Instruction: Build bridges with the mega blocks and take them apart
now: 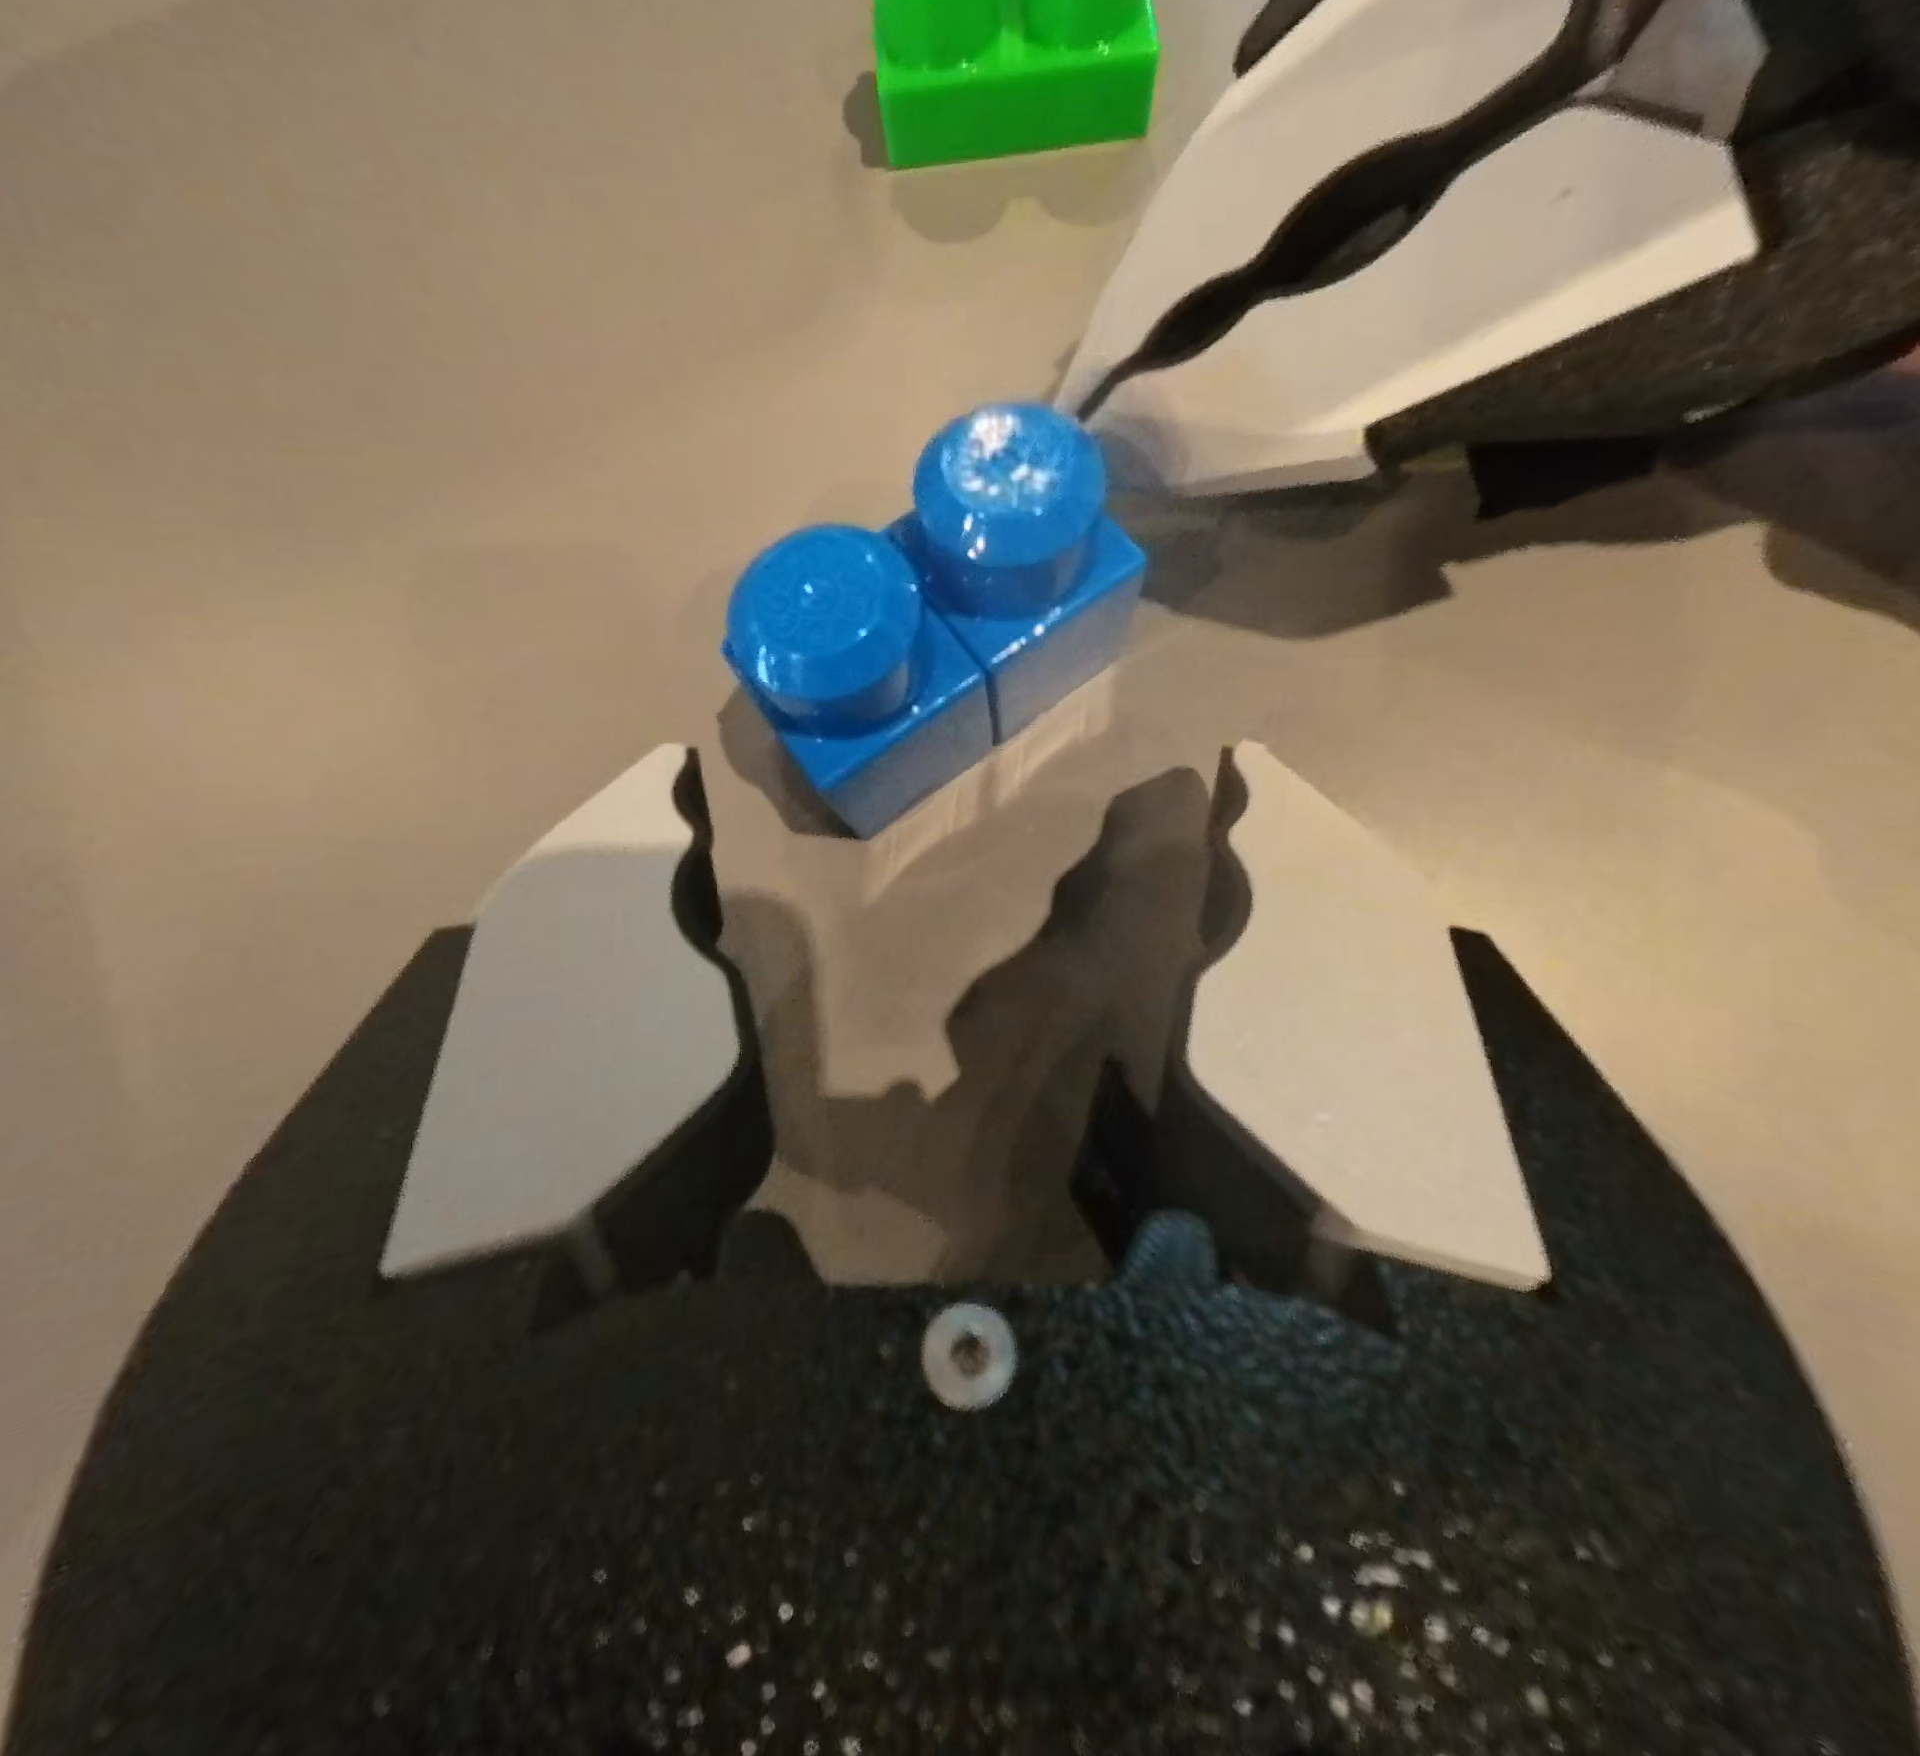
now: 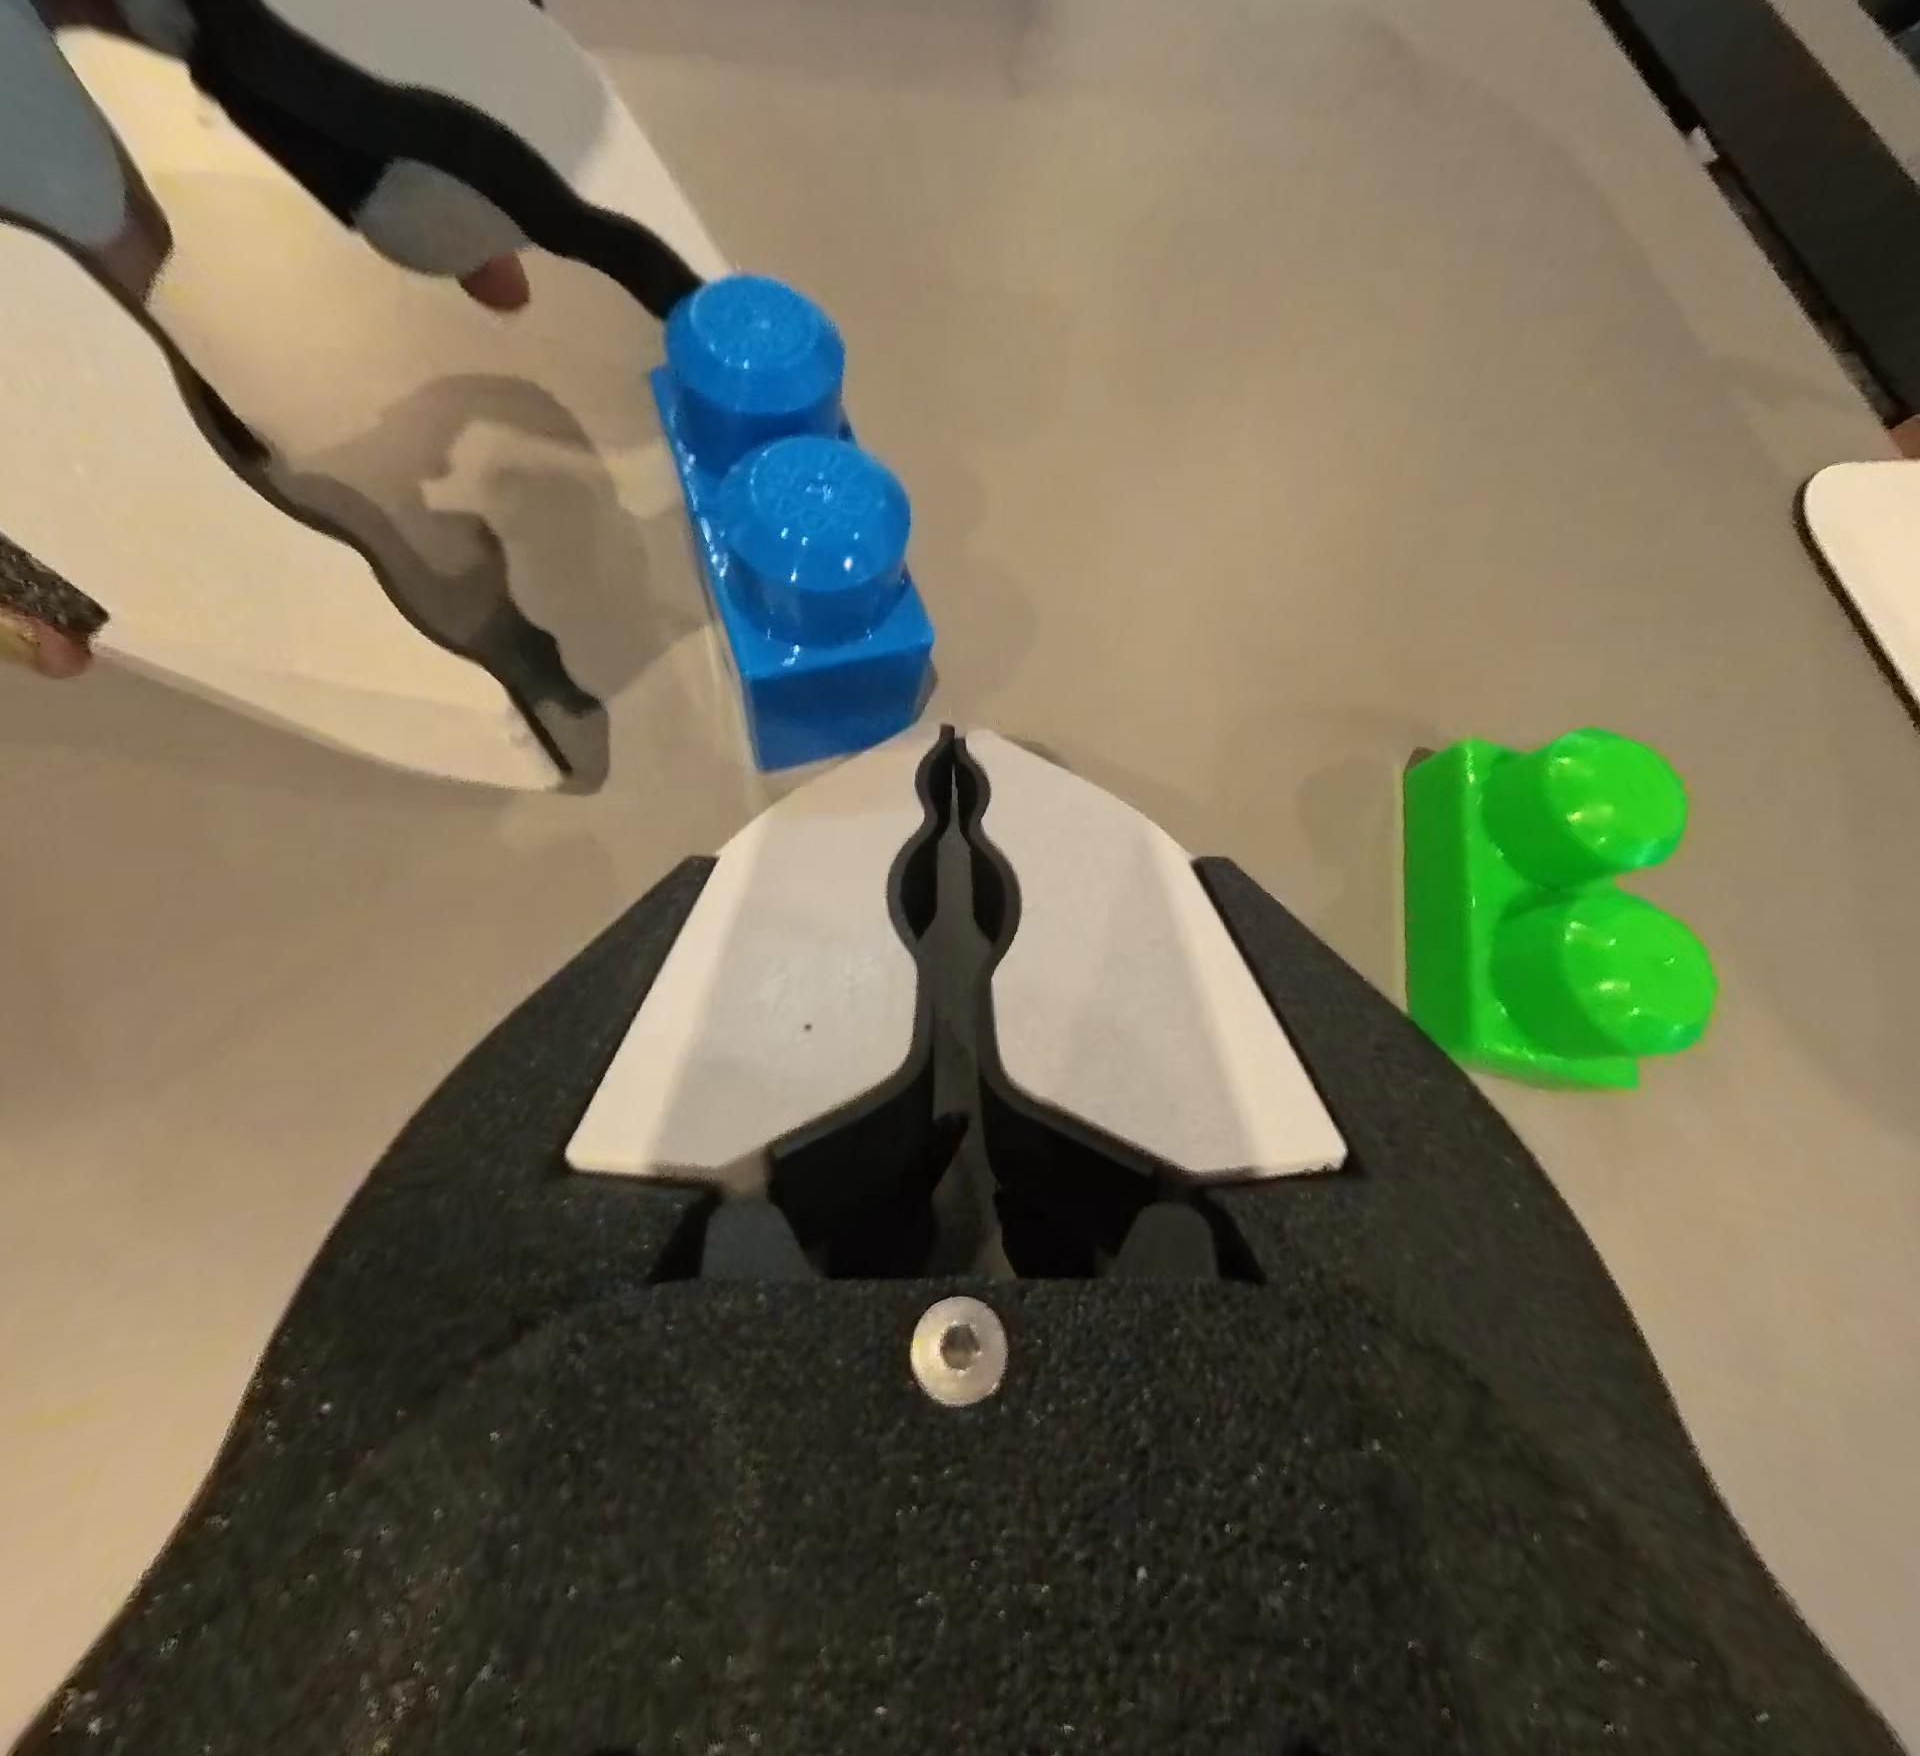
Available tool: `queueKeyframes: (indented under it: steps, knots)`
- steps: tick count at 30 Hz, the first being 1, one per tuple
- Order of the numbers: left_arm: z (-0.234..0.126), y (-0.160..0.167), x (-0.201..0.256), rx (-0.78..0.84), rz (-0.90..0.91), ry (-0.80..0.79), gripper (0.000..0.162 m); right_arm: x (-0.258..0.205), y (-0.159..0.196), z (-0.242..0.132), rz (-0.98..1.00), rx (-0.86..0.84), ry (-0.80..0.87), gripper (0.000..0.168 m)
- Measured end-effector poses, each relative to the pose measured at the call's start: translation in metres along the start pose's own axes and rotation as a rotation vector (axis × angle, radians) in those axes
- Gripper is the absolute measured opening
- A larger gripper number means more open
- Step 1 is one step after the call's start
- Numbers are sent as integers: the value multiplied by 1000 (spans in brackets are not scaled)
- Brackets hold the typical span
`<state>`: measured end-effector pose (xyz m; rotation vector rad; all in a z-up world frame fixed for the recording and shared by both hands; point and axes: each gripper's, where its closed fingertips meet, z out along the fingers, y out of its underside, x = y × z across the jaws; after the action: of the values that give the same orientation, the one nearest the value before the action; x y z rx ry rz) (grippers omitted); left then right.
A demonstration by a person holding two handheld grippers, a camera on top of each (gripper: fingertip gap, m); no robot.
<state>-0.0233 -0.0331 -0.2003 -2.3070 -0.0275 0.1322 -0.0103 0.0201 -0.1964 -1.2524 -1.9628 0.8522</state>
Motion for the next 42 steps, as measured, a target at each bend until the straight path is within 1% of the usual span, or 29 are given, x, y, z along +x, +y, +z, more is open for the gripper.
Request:
queueKeyframes:
  steps: [3, 5, 7, 10, 13, 17, 18, 22, 27, 29, 30, 31, 35, 38, 40, 42]
  knots:
    - [-8, 1, 3, 18, 11, 0, 89, -4, 7, -6, -7, -30, -32, 0]
    - [-12, -3, 5, 58, 8, -1, 89, 4, 11, -9, 4, -36, 1, 0]
    - [-13, -11, -2, 109, 20, -53, 92, 10, 9, -12, 25, -6, 25, 0]
    - [-7, -21, -12, 163, -33, -92, 109, 15, 4, -15, 64, 49, 47, 0]
    - [1, -23, -14, 152, -85, -100, 124, 16, 0, -16, 98, 90, 46, 0]
    - [19, -19, -15, 79, -82, -122, 130, 18, -6, -17, 87, 119, 68, 0]
    - [21, -21, -16, 84, -75, -133, 130, 18, -8, -19, 85, 129, 72, 0]
    - [22, -34, -20, 126, -73, -166, 120, 18, -12, -22, 91, 156, 71, 0]
    - [30, -28, -21, 38, -58, -203, 112, 18, -13, -24, 111, 173, 60, 0]
    - [32, -24, -21, 20, -49, -205, 103, 18, -14, -25, 113, 177, 61, 0]
    - [32, -22, -22, 14, -39, -212, 92, 18, -14, -25, 113, 180, 62, 0]
    - [32, -21, -22, 14, -20, -213, 85, 19, -15, -26, 114, 183, 62, 0]
    - [31, -22, -17, 24, 46, -108, 81, 19, -16, -28, 119, 194, 56, 0]
    - [29, -22, -11, 34, 62, 55, 81, 18, -17, -30, 122, 213, 41, 0]
    - [27, -20, -5, 32, 147, 180, 80, 16, -20, -32, 117, 240, 18, 0]
    - [24, -17, -2, 27, 267, 263, 80, 12, -22, -34, 111, 261, -5, 0]
